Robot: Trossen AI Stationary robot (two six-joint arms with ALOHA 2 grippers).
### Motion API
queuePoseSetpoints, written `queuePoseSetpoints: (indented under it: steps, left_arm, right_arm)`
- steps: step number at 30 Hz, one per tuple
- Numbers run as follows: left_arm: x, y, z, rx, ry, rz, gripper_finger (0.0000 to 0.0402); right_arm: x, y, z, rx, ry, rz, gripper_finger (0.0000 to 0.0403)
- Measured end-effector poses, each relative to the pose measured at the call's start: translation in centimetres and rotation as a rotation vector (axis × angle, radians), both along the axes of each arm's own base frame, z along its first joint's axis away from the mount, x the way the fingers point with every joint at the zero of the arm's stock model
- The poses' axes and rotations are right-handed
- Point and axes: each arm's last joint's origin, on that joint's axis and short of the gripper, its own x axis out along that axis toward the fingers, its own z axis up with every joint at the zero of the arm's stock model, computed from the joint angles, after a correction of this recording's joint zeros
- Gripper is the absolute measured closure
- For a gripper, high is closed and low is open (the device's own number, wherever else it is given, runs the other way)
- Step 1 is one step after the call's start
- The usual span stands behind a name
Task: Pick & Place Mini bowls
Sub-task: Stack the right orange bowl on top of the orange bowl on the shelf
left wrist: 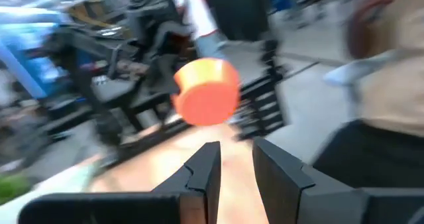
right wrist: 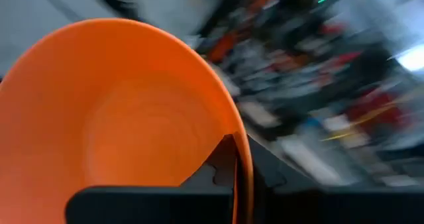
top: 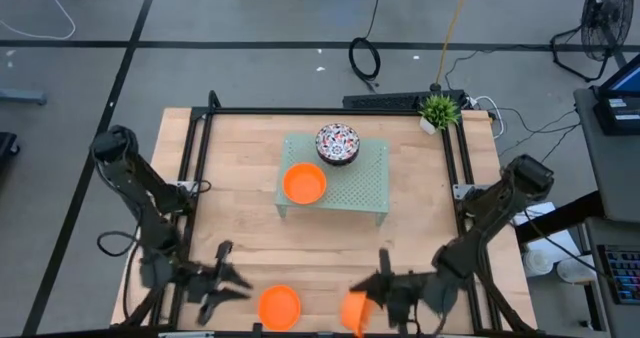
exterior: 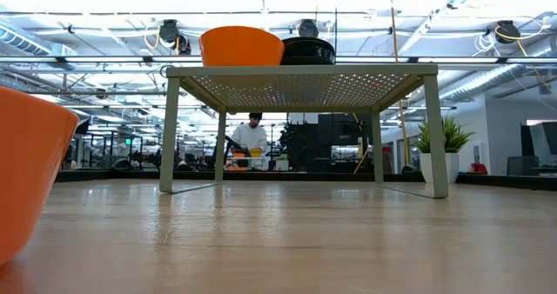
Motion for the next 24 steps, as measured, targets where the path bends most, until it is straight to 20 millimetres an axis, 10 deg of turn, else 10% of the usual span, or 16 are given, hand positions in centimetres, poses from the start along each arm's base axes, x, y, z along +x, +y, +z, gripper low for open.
queuePoseSetpoints:
  steps: [17,24]
  left_arm:
    - [9.2,6.1,1.0,-0.001,-0.027,0.453,0.0307]
    - [11.9,6.0,0.7,0.128,0.001,0.541,0.0226]
  right_arm:
    - [4.0,-11.1,2.2,-0.617,-0.328,-0.613,0.0403]
    - [5.4,-14.9,2.7,-0.644,-0.357,-0.708,0.0403]
